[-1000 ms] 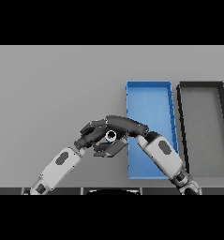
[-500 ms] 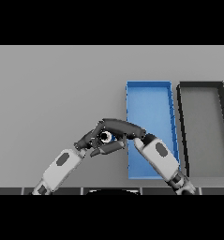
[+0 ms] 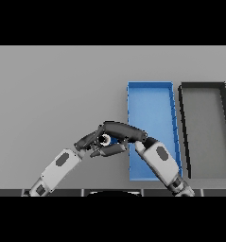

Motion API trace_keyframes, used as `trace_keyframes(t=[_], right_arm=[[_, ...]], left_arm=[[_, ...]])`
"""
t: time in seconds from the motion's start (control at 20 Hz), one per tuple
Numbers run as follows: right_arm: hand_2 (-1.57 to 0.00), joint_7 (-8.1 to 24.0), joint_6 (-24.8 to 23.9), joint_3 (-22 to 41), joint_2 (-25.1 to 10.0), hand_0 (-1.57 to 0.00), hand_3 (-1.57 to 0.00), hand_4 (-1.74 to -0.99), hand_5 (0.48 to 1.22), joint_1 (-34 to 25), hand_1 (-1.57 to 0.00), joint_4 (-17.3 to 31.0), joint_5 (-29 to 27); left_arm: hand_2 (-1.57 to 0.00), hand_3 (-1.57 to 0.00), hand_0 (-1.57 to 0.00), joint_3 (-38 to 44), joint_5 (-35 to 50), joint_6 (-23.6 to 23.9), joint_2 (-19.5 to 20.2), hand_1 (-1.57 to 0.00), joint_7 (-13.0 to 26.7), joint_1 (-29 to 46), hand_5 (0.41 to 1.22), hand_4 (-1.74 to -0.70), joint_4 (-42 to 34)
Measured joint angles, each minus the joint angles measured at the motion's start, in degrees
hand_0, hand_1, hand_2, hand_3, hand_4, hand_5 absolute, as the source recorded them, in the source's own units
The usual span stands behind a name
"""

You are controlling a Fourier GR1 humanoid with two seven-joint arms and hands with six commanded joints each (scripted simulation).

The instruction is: Pick up the blue pipe and place it into the blue bin.

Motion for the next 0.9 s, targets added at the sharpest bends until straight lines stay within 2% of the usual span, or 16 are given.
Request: trace_keyframes(t=[0.05, 0.1, 0.2, 0.3, 0.35, 0.4, 0.45, 0.5, 0.55, 0.6, 0.7, 0.8, 0.9], right_arm=[[-1.56, 0.6, -0.2, -0.1, 0.5, -1.56, -1.56, -1.483, 1.209, 0.1, -1.56, -0.4, -0.1], [-1.56, 1.5, -0.6, -0.1, 1.1, -1.56, -1.56, -1.483, 1.212, 0.3, -1.56, -0.9, 0.1], [-1.57, 2.8, 0.1, -0.6, 2.3, -1.57, -1.57, -1.484, 1.215, 0.2, -1.57, -0.5, 0.3], [-1.57, 2.4, 1.0, -1.3, 2.7, -1.57, -1.57, -1.484, 1.217, 0.9, -1.57, -1.1, 0.3], [-1.57, 2.5, 0.9, -1.7, 3.3, -1.57, -1.57, -1.485, 1.218, 0.5, -1.57, -0.5, 0.6], [-1.57, 1.1, 1.2, -2.2, 3.5, -1.57, -1.57, -1.485, 1.219, 0.6, -1.57, 0.0, 1.3], [-1.57, 1.5, 1.3, -2.2, 3.8, -1.57, -1.57, -1.485, 1.219, 0.5, -1.57, 0.2, 1.7], [-1.57, 0.2, 1.8, -2.0, 3.8, -1.57, -1.57, -1.485, 1.219, 1.4, -1.57, -0.4, 2.2], [-1.57, 0.2, 2.1, -2.4, 3.6, -1.57, -1.57, -1.487, 1.22, 1.8, -1.57, -1.0, 1.7], [-1.57, 2.9, 1.6, -2.5, 4.6, -1.57, -1.57, -1.488, 1.22, 1.0, -1.57, -0.9, 2.0], [-1.57, 1.1, 2.1, -3.5, 5.0, -1.57, -1.57, -1.491, 1.22, 1.3, -1.57, -0.7, 1.7], [-1.57, 6.0, 1.4, -4.5, 6.7, -1.57, -1.57, -1.492, 1.221, 0.5, -1.57, -0.5, -0.4], [-1.57, 9.6, 0.3, -6.5, 8.4, -1.57, -1.57, -1.492, 1.221, 0.0, -1.57, -0.7, -8.3]], left_arm=[[-0.33, -0.14, -0.4, 0.6, -0.2, -1.2, 1.3, -0.33, -0.6, 0.3, 1.118, -1.05, -0.6], [-0.27, -0.11, -0.32, 0.9, -1.0, -1.5, 1.0, -0.26, -1.0, 0.0, 1.042, -0.99, -0.1], [-0.17, -0.07, -0.2, 0.8, -3.2, 0.1, 0.7, -0.17, -1.7, 0.7, 0.901, -0.91, -0.1], [-0.11, -0.04, -0.13, 0.8, -4.0, 1.6, -0.2, -0.11, 1.4, 0.4, 0.794, -0.85, 1.3], [-0.09, -0.03, -0.1, 1.1, -4.0, 1.8, 0.2, -0.09, 1.2, 0.6, 0.754, -0.84, 1.6], [-0.07, -0.03, -0.08, 1.5, -4.1, 1.9, 0.4, -0.07, 1.5, -0.2, 0.719, -0.83, 1.8], [-0.06, -0.02, -0.07, 1.3, -4.1, 1.9, 0.9, -0.05, 1.4, 0.7, 0.689, -0.83, 1.2], [-0.04, -0.02, -0.05, 1.5, -3.6, 1.8, 0.4, -0.04, 1.9, 0.3, 0.659, -0.83, 1.4], [-0.04, -0.01, -0.04, 1.3, -3.1, 1.6, 0.4, -0.03, 1.5, 1.0, 0.636, -0.84, 1.1], [-0.03, -0.01, -0.03, 1.5, -2.1, 2.1, -0.1, -0.03, 2.4, 1.2, 0.623, -0.85, 0.8], [-0.02, -0.01, -0.02, 2.1, -0.9, 2.6, 0.3, -0.02, 6.3, 1.9, 0.612, -0.87, 0.5], [-0.01, 0.0, -0.01, 1.5, -1.0, 3.4, 0.3, -0.01, 7.7, 2.4, 0.593, -0.88, -0.2], [-0.01, 0.0, -0.01, 1.6, -1.5, 3.6, 0.4, -0.01, 8.7, 1.7, 0.555, -0.88, 0.2]])
